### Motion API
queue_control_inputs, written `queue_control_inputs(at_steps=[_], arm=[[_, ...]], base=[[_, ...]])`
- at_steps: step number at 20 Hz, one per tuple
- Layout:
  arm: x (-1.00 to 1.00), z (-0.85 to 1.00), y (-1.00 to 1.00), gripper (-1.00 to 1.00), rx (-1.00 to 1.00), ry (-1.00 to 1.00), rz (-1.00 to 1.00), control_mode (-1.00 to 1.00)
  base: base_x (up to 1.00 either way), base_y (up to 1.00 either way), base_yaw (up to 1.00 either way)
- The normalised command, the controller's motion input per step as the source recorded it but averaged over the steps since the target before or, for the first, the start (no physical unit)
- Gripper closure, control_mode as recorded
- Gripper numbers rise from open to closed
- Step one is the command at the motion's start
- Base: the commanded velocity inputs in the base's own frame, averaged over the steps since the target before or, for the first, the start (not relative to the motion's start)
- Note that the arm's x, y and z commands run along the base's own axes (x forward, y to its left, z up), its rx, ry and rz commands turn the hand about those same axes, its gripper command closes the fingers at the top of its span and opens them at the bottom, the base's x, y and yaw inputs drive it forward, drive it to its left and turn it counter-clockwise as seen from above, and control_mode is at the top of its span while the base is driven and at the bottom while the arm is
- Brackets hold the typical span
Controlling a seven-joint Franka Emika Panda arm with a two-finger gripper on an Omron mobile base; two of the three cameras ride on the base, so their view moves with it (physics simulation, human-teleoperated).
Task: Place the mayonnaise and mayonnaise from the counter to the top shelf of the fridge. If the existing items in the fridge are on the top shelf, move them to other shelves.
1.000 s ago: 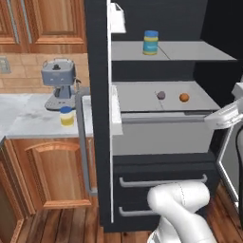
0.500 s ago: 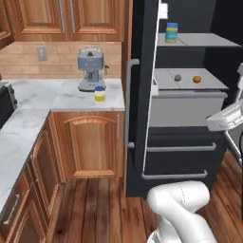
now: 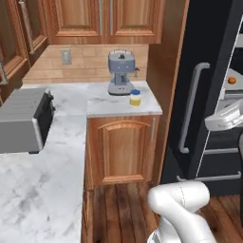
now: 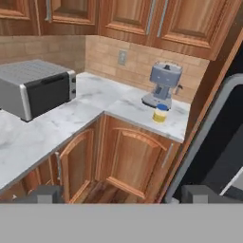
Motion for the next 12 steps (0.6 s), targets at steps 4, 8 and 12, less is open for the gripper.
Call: queue_control_inputs(at_steps=[4, 8, 12], arm=[[0.0, 0.0, 0.0, -1.0, 0.0, 0.0, 0.0, 1.0], [0.0, 0.0, 0.0, -1.0, 0.0, 0.0, 0.0, 1.0], [0.0, 0.0, 0.0, -1.0, 0.0, 0.0, 0.0, 1.0]], base=[[1.0, 0.6, -0.29], [1.0, 0.41, -0.23], [0.92, 0.24, -0.21]])
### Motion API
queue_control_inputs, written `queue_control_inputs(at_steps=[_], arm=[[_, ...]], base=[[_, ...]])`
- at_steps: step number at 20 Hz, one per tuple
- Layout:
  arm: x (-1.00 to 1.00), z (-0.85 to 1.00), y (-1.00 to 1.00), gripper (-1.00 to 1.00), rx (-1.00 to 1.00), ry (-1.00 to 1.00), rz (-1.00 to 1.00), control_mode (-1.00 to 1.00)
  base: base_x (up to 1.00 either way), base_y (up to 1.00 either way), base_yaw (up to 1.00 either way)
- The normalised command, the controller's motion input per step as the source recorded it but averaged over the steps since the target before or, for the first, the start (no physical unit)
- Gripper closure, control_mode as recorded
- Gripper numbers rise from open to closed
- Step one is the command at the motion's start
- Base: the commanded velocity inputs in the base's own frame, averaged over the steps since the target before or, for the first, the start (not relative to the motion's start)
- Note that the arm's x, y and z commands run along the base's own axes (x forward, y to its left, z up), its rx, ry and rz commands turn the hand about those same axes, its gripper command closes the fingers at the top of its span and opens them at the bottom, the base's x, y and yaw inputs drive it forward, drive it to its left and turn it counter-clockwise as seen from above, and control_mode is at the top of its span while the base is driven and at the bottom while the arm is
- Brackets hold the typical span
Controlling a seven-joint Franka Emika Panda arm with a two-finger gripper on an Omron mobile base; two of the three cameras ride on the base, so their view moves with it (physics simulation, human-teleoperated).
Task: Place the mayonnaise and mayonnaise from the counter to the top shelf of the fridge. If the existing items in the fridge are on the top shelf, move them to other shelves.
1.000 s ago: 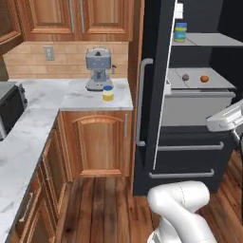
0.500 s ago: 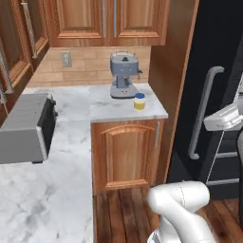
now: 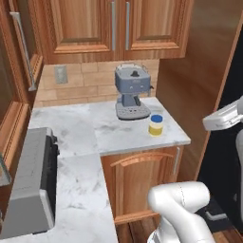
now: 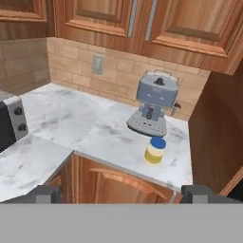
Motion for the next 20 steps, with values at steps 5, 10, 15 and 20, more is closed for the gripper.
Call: queue_control_inputs(at_steps=[5, 10, 15, 20], arm=[[0.0, 0.0, 0.0, -1.0, 0.0, 0.0, 0.0, 1.0], [0.51, -0.31, 0.0, -1.0, 0.0, 0.21, -0.23, -1.0], [0.63, -0.73, -0.02, -1.0, 0.01, 0.27, -0.2, -1.0], [0.53, -0.57, -0.05, -1.0, 0.02, 0.21, -0.2, -1.0]], base=[[0.58, 0.01, -0.23], [0.0, 0.0, 0.0], [0.0, 0.0, 0.0], [0.0, 0.0, 0.0]])
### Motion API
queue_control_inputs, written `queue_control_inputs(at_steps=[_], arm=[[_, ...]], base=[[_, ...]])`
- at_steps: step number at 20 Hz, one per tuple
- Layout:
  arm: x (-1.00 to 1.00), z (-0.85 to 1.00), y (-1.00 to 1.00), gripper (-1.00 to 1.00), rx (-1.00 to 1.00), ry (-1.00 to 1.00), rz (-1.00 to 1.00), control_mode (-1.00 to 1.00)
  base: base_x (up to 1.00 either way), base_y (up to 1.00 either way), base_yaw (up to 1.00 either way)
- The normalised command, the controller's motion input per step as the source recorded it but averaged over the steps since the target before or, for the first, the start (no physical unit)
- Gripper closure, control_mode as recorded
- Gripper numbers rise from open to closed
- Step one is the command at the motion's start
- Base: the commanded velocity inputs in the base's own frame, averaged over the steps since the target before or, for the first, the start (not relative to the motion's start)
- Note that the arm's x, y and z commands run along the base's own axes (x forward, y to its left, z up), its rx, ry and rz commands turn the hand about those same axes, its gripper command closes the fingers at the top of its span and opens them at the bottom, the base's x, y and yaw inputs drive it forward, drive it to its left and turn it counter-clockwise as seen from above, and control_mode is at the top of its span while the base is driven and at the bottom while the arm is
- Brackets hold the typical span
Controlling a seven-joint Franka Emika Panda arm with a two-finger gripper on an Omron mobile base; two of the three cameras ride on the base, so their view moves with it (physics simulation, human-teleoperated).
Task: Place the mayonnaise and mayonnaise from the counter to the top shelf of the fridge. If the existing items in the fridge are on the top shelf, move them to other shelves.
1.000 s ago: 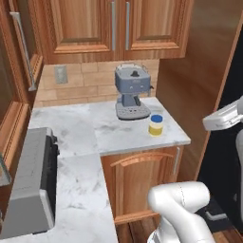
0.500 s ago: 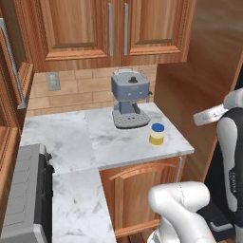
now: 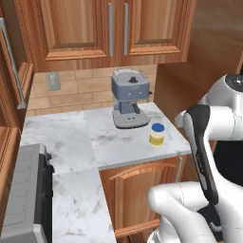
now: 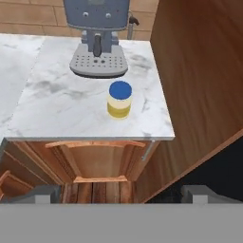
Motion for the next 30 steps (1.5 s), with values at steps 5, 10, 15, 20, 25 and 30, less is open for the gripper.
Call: queue_control_inputs(at_steps=[5, 10, 15, 20, 25, 30], arm=[[0.56, -0.53, -0.02, -1.0, 0.01, 0.05, -0.14, -1.0], [0.6, -0.41, 0.0, -1.0, 0.08, 0.0, -0.17, -1.0], [0.52, -0.45, 0.0, -1.0, 0.12, 0.0, -0.04, -1.0], [0.62, -0.23, 0.0, -1.0, 0.06, 0.0, 0.0, -1.0], [0.61, -0.17, 0.0, -1.0, -0.03, 0.0, 0.0, -1.0], [0.47, -0.46, 0.0, -1.0, -0.01, 0.0, 0.0, -1.0]], base=[[0.0, 0.0, 0.0], [0.0, 0.0, 0.0], [0.0, 0.0, 0.0], [0.0, 0.0, 0.0], [0.0, 0.0, 0.0], [0.0, 0.0, 0.0]])
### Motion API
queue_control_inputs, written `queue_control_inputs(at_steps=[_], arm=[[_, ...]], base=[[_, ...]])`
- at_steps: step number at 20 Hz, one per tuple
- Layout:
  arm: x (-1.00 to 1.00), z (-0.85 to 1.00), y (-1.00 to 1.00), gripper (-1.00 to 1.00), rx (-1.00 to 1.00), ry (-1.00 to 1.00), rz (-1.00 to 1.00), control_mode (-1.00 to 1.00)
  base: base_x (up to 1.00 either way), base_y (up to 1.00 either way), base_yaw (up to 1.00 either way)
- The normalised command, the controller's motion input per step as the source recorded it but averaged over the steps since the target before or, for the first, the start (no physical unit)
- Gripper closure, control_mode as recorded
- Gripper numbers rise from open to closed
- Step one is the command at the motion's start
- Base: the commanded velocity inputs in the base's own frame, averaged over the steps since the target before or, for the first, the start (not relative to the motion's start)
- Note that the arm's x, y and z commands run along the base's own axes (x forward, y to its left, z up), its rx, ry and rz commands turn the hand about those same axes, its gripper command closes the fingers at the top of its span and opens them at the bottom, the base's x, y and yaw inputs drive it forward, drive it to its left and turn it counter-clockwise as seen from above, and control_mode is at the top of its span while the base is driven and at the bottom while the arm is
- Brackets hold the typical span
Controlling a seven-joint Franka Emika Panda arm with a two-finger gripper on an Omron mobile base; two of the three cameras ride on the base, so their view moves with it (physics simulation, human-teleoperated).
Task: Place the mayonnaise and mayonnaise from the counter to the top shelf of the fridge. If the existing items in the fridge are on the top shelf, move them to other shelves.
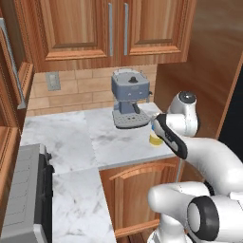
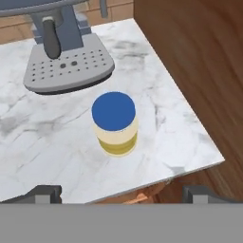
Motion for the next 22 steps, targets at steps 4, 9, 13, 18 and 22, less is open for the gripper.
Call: queue_control_inputs(at_steps=[4, 9, 13, 18, 22], arm=[[0.46, -0.44, 0.0, -1.0, 0.0, 0.01, 0.0, -1.0], [0.27, -0.32, 0.0, -1.0, 0.0, 0.0, 0.0, -1.0], [0.3, -0.31, 0.0, -1.0, 0.0, 0.0, 0.0, -1.0], [0.28, -0.21, 0.0, -1.0, 0.0, 0.0, 0.0, -1.0], [0.26, -0.16, -0.01, -1.0, 0.0, 0.0, 0.0, -1.0]], base=[[0.0, 0.0, 0.0], [0.0, 0.0, 0.0], [0.0, 0.0, 0.0], [0.0, 0.0, 0.0], [0.0, 0.0, 0.0]])
